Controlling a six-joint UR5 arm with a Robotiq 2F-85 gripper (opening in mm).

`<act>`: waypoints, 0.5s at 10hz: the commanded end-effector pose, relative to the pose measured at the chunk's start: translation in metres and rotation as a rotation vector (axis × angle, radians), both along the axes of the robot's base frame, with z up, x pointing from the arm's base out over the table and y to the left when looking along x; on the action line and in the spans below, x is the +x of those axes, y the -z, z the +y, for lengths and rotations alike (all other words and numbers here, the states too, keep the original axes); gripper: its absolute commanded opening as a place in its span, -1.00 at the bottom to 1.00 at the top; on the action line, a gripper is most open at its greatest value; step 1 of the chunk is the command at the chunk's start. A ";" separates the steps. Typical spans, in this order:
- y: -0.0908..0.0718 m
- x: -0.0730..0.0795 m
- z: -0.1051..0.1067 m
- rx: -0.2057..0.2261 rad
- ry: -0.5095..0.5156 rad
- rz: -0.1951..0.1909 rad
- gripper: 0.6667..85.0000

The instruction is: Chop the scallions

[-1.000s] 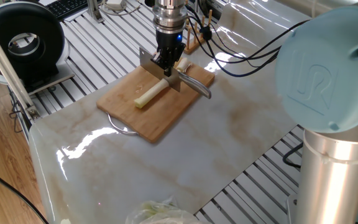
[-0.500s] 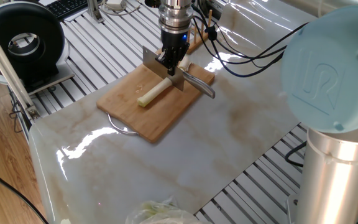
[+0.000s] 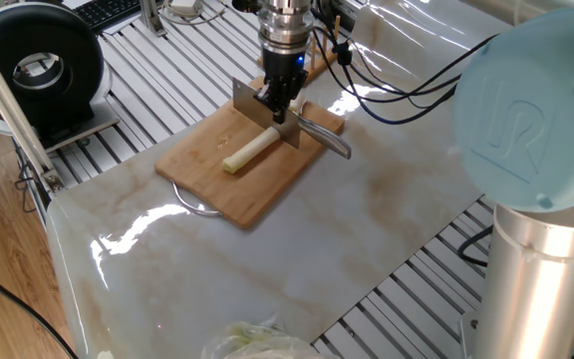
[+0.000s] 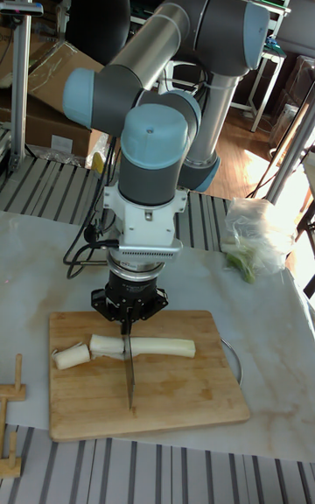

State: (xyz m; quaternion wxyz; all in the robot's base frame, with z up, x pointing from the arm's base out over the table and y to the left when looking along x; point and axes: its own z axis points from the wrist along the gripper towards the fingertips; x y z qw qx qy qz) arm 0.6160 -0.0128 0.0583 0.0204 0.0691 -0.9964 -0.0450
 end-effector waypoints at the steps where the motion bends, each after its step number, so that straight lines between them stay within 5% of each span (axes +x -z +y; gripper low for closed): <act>1: 0.005 0.004 0.008 -0.023 0.025 -0.018 -0.98; 5: -0.002 -0.007 0.002 -0.010 -0.001 0.031 -0.98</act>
